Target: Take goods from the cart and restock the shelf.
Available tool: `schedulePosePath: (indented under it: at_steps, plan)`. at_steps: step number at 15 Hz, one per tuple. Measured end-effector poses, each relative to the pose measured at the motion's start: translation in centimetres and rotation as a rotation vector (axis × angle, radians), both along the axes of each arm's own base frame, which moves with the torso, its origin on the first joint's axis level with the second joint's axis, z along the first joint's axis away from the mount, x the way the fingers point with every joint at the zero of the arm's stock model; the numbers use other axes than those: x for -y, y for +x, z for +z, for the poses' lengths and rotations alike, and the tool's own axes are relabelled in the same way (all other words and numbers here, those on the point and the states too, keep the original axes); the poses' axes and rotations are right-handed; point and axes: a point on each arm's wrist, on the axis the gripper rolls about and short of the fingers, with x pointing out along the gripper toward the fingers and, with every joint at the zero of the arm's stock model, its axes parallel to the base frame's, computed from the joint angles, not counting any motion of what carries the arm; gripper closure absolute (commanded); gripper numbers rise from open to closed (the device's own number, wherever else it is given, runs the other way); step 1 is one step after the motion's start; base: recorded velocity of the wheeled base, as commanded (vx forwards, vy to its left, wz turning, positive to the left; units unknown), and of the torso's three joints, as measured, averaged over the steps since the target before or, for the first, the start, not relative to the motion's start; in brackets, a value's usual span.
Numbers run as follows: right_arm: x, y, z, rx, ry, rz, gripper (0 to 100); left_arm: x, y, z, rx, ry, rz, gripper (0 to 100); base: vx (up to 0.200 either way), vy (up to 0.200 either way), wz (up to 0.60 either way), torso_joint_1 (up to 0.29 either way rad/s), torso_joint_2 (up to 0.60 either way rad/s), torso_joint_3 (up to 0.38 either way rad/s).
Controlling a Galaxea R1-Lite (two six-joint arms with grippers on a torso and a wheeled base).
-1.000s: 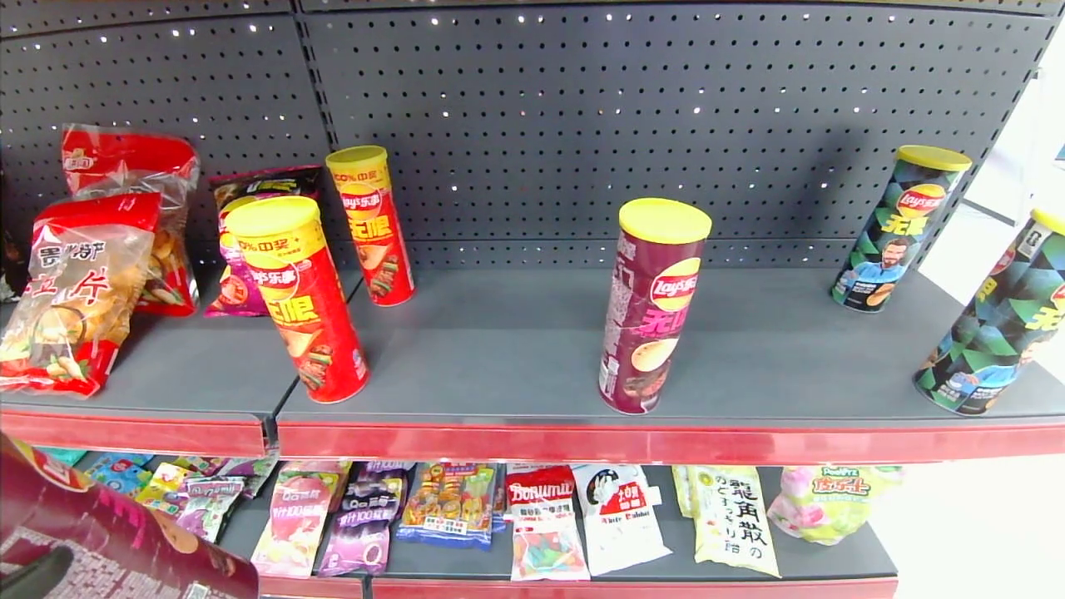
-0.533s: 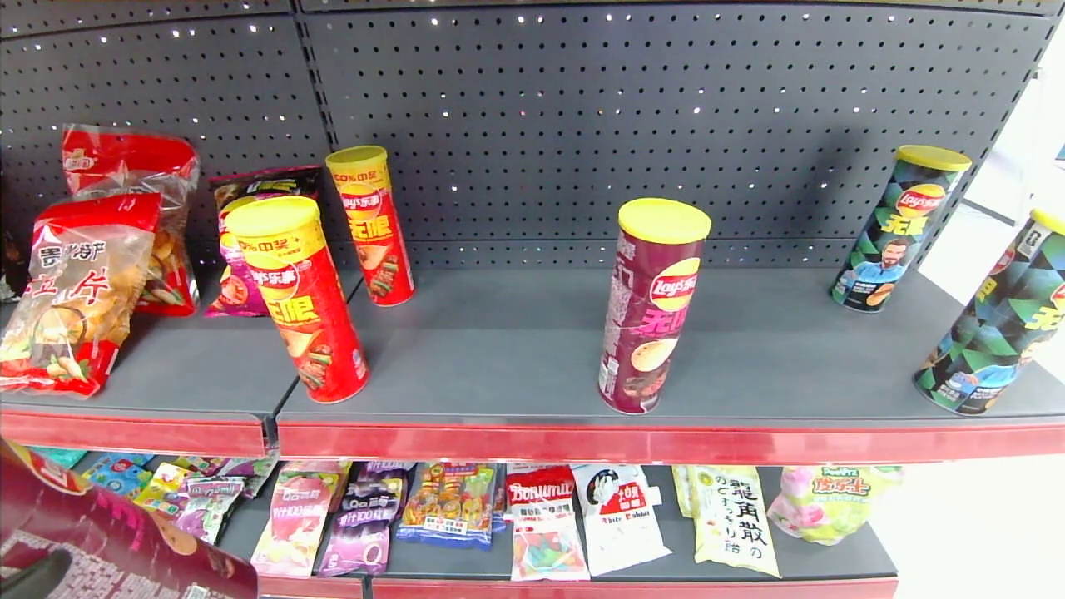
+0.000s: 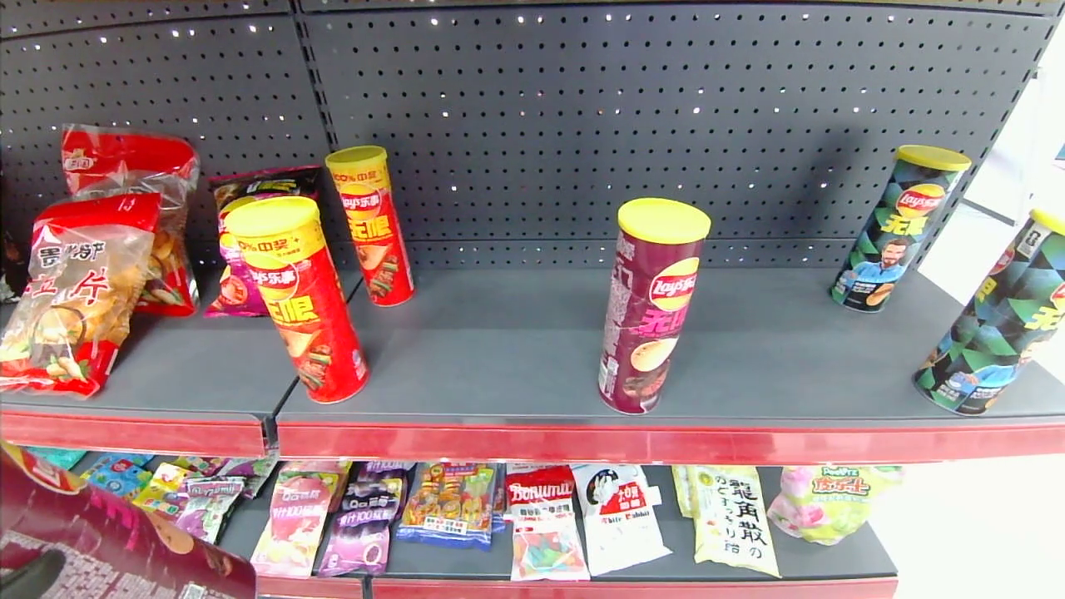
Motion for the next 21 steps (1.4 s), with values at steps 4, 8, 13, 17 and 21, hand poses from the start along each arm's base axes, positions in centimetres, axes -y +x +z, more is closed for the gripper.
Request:
schedulePosePath:
  at_steps: [4, 8, 13, 17, 21]
  plan:
    - [0.0, 0.0, -0.1, -0.002, 0.012, -0.012, 0, 0.0, -0.1, -0.2, 0.0, 0.0, 0.0, 100, 0.0, 0.0, -0.15, 0.001, 0.0, -0.001]
    - [0.0, 0.0, -0.1, -0.002, 0.013, -0.012, 0, 0.0, -0.1, -0.2, 0.0, 0.0, 0.0, 100, 0.0, 0.0, -0.6, 0.0, 0.0, 0.005]
    - [0.0, 0.0, -0.1, -0.003, 0.014, -0.013, 0, 0.0, 0.2, 0.0, -0.011, 0.0, 0.0, 100, 0.0, 0.0, -0.48, 0.009, 0.0, 0.0]
    - [0.0, 0.0, -0.1, -0.005, 0.017, -0.012, 0, 0.0, 1.1, 1.0, -0.007, -0.001, 0.001, 100, 0.0, 0.0, 0.0, 0.0, 0.0, 0.0]
    - [0.0, 0.0, -0.1, -0.003, 0.019, -0.012, 0, 0.0, 4.6, 2.8, -0.006, -0.001, 0.023, 100, 0.0, 0.0, 0.0, 0.0, 0.0, 0.0]
